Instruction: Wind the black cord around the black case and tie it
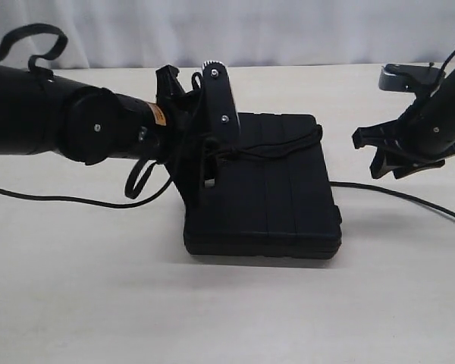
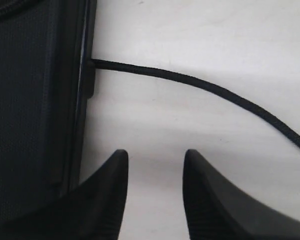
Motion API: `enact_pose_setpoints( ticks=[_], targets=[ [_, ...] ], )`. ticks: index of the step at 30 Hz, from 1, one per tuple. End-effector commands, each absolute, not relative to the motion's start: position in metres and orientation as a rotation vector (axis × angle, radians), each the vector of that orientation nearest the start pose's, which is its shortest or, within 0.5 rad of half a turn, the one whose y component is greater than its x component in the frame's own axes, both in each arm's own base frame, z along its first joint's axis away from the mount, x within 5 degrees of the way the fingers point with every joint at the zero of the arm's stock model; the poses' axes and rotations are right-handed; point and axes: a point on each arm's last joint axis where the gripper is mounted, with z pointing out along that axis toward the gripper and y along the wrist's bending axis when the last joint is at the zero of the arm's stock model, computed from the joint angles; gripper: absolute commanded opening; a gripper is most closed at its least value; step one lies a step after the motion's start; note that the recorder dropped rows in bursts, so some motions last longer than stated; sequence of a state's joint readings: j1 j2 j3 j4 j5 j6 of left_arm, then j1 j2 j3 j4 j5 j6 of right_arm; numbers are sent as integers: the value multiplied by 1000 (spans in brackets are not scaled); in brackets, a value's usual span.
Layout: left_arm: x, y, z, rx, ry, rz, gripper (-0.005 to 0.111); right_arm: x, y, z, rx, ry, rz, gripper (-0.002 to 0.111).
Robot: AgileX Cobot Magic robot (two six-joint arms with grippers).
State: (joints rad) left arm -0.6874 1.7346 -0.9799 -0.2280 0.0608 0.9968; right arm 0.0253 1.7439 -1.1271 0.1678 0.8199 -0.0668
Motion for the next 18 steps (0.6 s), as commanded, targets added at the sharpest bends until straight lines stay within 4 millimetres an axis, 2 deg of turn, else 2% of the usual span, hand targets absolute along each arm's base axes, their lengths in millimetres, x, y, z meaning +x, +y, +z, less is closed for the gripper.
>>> enact_pose_setpoints(
  ticks=[1,4,10,14,18],
  targets=[
    [291,-243,178,1560,1743,15,56,332,20,200,-3,2909,197,36],
    [308,-254,172,1565,1883,-55,47,333,20,200,-2,2902,195,36],
    [348,-271,193,1582,1986,-119,51,333,20,200,-16,2901,194,36],
    [355,-272,183,1691,2081,-145,51,333,20,200,-19,2901,193,36],
    [362,-274,169,1747,2027,-82,51,334,19,201,-25,2889,180,36]
  ],
)
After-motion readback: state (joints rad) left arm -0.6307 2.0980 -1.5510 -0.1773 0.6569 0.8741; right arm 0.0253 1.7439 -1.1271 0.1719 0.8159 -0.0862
